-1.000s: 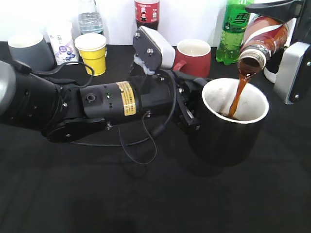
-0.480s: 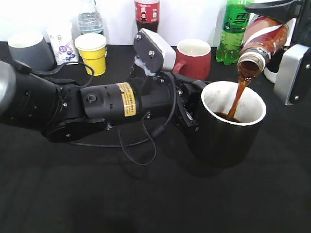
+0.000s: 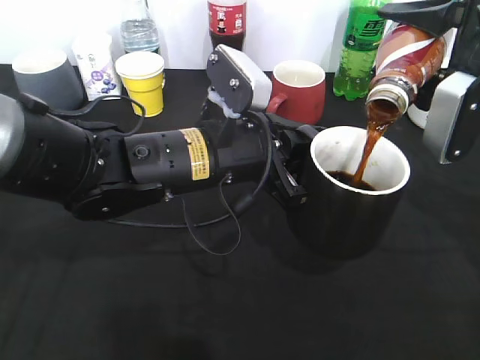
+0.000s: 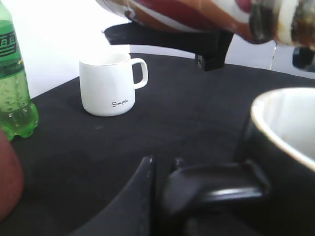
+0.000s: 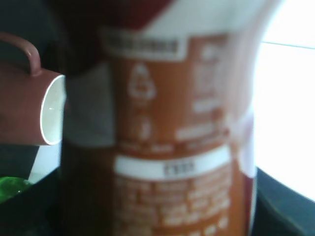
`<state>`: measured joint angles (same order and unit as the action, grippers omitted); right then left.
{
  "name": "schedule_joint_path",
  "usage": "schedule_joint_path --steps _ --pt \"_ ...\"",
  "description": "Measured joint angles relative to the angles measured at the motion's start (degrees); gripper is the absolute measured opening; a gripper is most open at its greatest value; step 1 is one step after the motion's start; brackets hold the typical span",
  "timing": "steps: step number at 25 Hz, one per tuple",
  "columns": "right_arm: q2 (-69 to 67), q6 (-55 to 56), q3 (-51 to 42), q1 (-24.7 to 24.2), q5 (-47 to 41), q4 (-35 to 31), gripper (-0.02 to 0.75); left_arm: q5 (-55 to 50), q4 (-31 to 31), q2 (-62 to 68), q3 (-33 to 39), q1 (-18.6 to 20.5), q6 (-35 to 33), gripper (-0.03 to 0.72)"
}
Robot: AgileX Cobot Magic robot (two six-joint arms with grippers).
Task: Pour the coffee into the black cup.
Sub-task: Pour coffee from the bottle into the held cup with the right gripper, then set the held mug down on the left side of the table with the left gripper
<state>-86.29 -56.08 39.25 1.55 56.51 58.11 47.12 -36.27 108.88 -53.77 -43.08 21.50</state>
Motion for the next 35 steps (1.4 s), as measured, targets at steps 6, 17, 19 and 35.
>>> schedule_joint_path --steps 6,17,19,35 --pt "0.0 -2.27 0.0 0.0 0.11 -0.7 0.531 -0.05 0.0 0.0 0.0 0.0 0.0 0.06" --pt "0.0 11.43 0.0 0.0 0.25 1.27 0.531 2.15 0.07 0.07 0.0 0.26 0.0 0.06" --pt "0.0 22.71 0.0 0.0 0.25 3.21 0.531 3.47 1.3 0.07 0.0 0.52 0.0 0.06" --pt "0.06 93.75 0.0 0.0 0.25 2.71 0.531 17.65 12.07 -0.97 14.78 30.55 -12.17 0.06"
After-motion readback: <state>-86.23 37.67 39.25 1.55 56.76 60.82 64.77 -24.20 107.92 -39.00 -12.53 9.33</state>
